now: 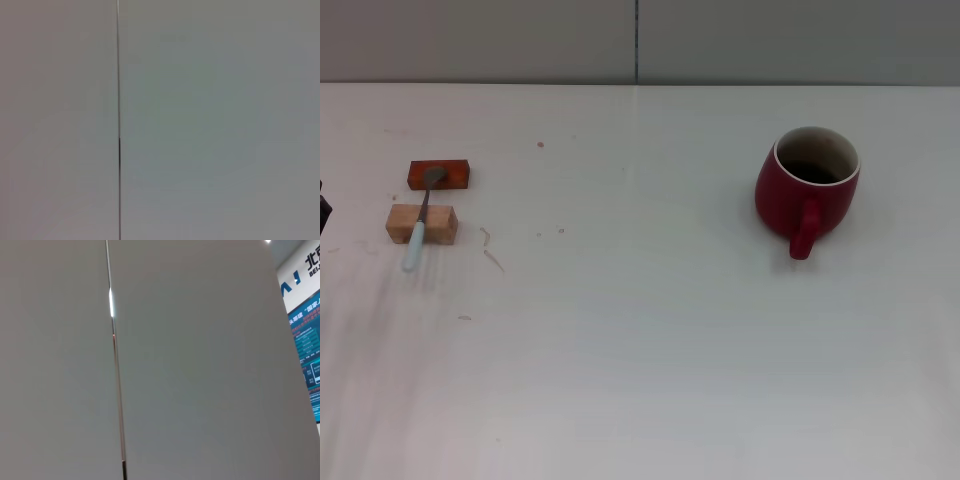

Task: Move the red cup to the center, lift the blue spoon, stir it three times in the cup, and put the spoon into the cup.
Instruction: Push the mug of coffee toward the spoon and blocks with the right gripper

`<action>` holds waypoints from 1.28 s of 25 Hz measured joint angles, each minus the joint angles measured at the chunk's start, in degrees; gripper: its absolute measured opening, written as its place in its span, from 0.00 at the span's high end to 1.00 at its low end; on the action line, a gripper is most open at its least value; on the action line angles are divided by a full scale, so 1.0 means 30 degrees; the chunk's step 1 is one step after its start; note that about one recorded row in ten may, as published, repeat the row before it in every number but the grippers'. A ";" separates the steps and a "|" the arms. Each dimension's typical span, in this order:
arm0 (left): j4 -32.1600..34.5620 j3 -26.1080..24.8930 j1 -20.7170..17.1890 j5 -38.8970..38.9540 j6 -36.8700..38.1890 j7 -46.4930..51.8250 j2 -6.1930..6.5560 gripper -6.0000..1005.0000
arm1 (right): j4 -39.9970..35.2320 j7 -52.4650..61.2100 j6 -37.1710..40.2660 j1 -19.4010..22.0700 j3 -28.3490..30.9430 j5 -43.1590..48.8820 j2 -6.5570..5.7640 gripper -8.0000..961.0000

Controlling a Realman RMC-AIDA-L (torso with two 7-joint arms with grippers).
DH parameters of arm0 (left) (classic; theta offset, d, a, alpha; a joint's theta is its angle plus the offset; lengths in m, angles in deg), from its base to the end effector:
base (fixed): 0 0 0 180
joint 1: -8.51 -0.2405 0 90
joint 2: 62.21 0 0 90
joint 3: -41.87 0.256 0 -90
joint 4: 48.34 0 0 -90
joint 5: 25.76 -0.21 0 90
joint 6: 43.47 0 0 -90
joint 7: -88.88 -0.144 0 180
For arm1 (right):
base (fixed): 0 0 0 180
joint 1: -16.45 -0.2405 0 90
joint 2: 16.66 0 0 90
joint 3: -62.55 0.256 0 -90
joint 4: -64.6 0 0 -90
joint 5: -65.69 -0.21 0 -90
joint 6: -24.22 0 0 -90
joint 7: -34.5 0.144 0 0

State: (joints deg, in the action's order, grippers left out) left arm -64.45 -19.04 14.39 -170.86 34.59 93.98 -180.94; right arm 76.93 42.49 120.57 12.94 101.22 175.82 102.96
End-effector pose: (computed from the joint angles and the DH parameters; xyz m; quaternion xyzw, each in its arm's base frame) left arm -0.3688 0.2333 0.0082 -0.6382 -0.2214 -0.2979 0.6745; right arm 0.3746 0.1842 0.0377 -0.5124 0.2112 0.3549 0.7529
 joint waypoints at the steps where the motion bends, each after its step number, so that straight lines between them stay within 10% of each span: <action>1: 0.0002 0.0000 -0.0009 0.0000 -0.0001 0.0001 -0.0001 0.17 | -0.0004 0.0001 -0.0015 0.0008 0.0001 0.0000 -0.0001 0.14; 15: 0.0085 -0.0001 -0.0028 -0.0001 -0.0002 0.0001 0.0000 0.17 | 0.0197 -0.0305 -0.0730 0.0075 0.0154 -0.0129 0.0048 0.15; 32: 0.0130 0.0001 -0.0011 -0.0046 -0.0093 0.0000 -0.0001 0.17 | -0.0090 -0.0233 -0.2729 -0.0862 -0.0088 -0.0989 -0.0080 0.84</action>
State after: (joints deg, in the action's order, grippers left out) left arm -64.06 -19.04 14.36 -171.00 34.31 93.98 -180.95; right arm 76.66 41.79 112.38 10.36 100.96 172.85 102.72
